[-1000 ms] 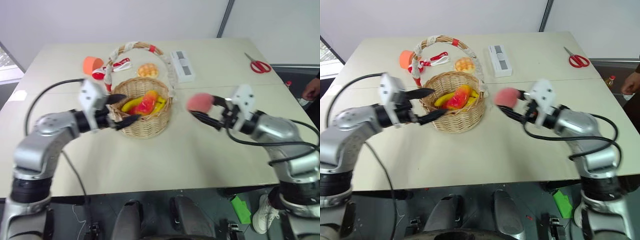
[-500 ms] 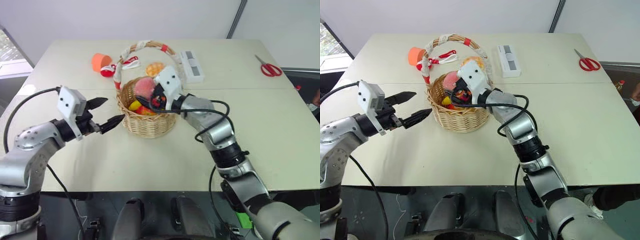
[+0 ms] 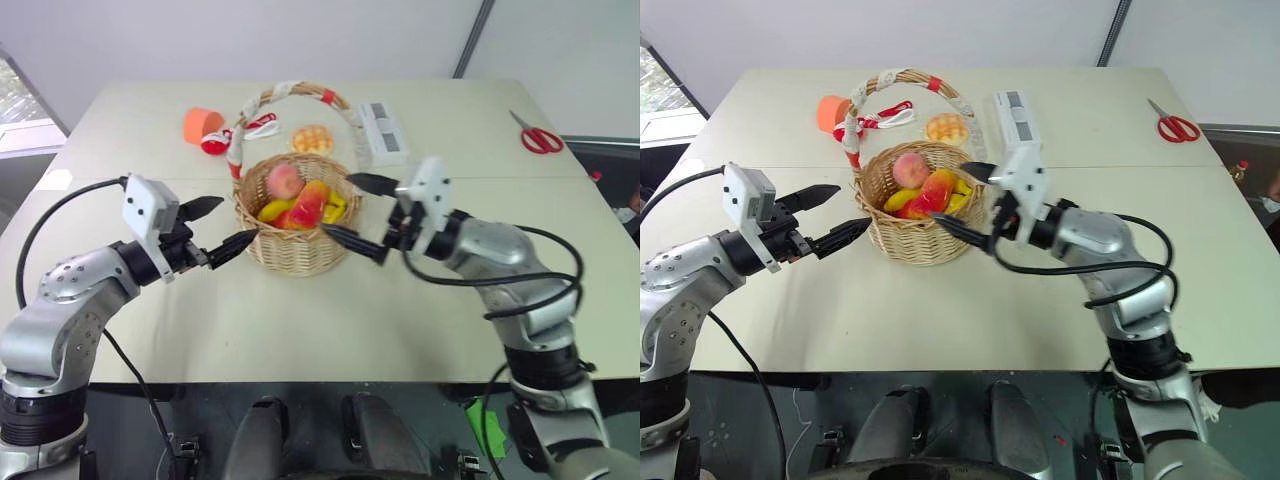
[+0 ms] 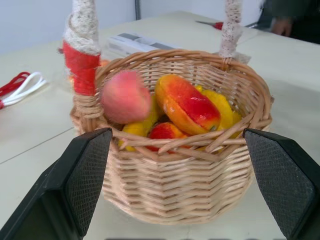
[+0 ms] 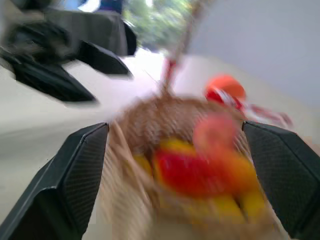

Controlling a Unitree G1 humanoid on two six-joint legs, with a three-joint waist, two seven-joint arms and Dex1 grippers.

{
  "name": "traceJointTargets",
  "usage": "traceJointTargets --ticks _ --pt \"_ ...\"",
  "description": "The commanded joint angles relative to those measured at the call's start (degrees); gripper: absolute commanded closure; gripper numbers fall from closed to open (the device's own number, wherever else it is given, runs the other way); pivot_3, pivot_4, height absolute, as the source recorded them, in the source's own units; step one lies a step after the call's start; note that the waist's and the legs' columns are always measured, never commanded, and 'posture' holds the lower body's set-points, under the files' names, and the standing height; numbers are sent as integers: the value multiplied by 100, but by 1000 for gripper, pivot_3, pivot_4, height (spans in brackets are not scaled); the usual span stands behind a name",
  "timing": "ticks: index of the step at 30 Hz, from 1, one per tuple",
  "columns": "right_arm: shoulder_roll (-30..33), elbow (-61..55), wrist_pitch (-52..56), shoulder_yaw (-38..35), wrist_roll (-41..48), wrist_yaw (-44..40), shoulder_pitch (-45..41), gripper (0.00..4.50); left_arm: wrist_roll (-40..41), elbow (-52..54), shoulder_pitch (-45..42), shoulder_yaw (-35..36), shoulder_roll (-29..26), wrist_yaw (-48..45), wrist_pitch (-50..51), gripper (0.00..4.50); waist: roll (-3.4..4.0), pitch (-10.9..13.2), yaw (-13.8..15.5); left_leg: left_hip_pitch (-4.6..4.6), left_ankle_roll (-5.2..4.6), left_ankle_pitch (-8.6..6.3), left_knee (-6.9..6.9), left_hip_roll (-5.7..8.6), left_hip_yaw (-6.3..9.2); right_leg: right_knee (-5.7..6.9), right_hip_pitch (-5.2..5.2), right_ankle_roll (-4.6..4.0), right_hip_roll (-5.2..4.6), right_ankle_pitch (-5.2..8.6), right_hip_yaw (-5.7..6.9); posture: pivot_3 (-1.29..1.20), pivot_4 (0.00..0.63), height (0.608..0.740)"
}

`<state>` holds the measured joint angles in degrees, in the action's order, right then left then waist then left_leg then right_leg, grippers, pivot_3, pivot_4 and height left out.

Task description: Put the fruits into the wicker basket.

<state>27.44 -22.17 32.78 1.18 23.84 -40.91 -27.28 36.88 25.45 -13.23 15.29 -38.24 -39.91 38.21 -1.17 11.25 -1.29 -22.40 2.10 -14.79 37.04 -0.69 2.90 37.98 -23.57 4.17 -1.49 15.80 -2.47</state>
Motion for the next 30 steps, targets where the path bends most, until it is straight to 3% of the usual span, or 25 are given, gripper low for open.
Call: traceJointTargets --ticks 1,8,9,12,17,18,25,30 --pt "-175 187 -78 -202 -50 411 -55 51 170 54 -174 -32 50 -24 -45 0 0 0 -70 6 0 0 0 -2 -3 3 1 0 6 0 -2 0 150 740" --pt "-1256 2149 -741 20 -738 1374 -1005 51 260 31 -496 -339 393 46 -81 0 2 1 -139 6 0 1 2 -17 -4 12 -7 -6 57 -2 -17 0 150 740" --pt "-1345 2343 -854 45 -780 1375 -1096 286 236 30 -498 -377 408 54 -93 0 2 1 -131 6 0 1 2 -19 -4 14 -7 -7 59 -2 -17 0 150 740" --pt "-1525 2797 -1134 75 -860 1352 -1252 1259 238 107 -468 -453 486 143 -83 0 1 1 -112 -3 0 1 -2 -21 -1 12 -13 -8 59 -2 -18 0 150 740" --pt "-1573 2720 -1228 -32 -775 1346 -1192 3987 290 271 -273 -433 553 281 -88 0 1 0 -106 -7 0 0 -1 -16 0 9 -12 -6 35 -3 -20 0 150 740" --pt "-1562 2672 -1230 -48 -764 1349 -1171 4316 300 298 -244 -434 553 299 -90 0 1 0 -108 -7 1 0 1 -16 1 9 -11 -6 34 -3 -20 0 150 740" --pt "-933 1735 -1262 -843 -757 1771 -748 4303 322 185 -365 -570 635 299 -132 0 3 1 -89 -10 1 0 0 -15 3 8 -13 -6 37 -3 -18 0 150 740" --pt "-329 1865 -1341 -1600 -986 2339 -516 4303 224 -110 -596 -721 730 188 -242 0 3 1 -11 -9 1 0 0 -2 -5 4 -11 -6 36 -3 -17 0 150 740"
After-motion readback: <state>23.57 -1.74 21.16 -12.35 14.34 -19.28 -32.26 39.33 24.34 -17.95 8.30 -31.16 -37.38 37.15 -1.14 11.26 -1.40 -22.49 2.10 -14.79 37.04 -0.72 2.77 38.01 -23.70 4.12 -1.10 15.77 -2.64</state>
